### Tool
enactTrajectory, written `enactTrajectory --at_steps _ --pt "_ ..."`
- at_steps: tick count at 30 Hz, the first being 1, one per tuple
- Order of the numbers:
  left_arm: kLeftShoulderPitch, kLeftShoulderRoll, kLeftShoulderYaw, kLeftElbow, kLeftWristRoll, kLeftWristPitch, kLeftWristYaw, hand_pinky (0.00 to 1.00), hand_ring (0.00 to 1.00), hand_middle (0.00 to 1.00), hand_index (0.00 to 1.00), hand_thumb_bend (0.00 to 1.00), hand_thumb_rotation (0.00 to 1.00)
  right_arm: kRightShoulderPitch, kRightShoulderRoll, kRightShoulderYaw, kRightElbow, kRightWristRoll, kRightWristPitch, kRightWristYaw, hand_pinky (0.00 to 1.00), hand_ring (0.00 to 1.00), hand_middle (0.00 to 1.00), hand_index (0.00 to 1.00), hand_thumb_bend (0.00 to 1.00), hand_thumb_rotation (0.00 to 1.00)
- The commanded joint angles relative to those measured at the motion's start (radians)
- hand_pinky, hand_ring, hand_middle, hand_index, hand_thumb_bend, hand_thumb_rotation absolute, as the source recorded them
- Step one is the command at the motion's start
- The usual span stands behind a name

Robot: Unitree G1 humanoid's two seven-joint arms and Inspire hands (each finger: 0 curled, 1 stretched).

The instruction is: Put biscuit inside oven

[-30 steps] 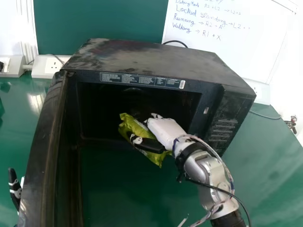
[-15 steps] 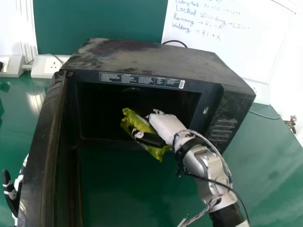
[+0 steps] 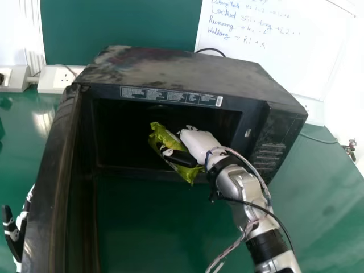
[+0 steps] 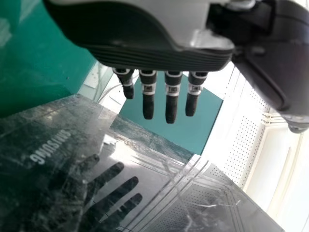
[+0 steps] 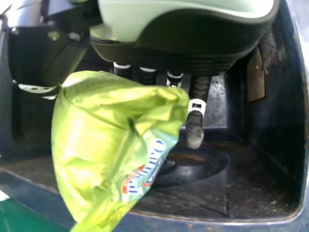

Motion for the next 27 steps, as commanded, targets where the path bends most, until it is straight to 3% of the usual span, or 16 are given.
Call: enactTrajectory --at_steps 1,6,9,27 --pt "0.016 -0.013 0.005 -0.011 0.009 -0.004 -0.005 0.85 0.9 0.91 0.95 0.96 0.68 -0.049 0.016 0.007 0.039 0.008 -0.01 -0.034 0.18 0.26 0.43 0.5 0.53 0.0" --pt "0.017 -0.015 0.002 -0.015 0.002 -0.001 -0.008 0.85 0.91 0.91 0.95 0.96 0.67 -0.105 0.029 0.022 0.15 0.012 -0.04 -0.072 0.31 0.35 0.44 0.5 0.53 0.0" --pt "0.018 -0.017 0.001 -0.014 0.007 -0.002 -0.006 0.85 0.9 0.91 0.94 0.97 0.68 -0.139 0.037 0.032 0.21 0.013 -0.053 -0.092 0.33 0.37 0.45 0.5 0.53 0.0" --pt "0.03 -0.019 -0.011 -0.035 -0.004 0.001 -0.014 0.85 0.9 0.92 0.96 0.96 0.67 -0.284 0.09 0.111 0.484 -0.004 -0.058 -0.199 0.29 0.38 0.48 0.48 0.53 0.0"
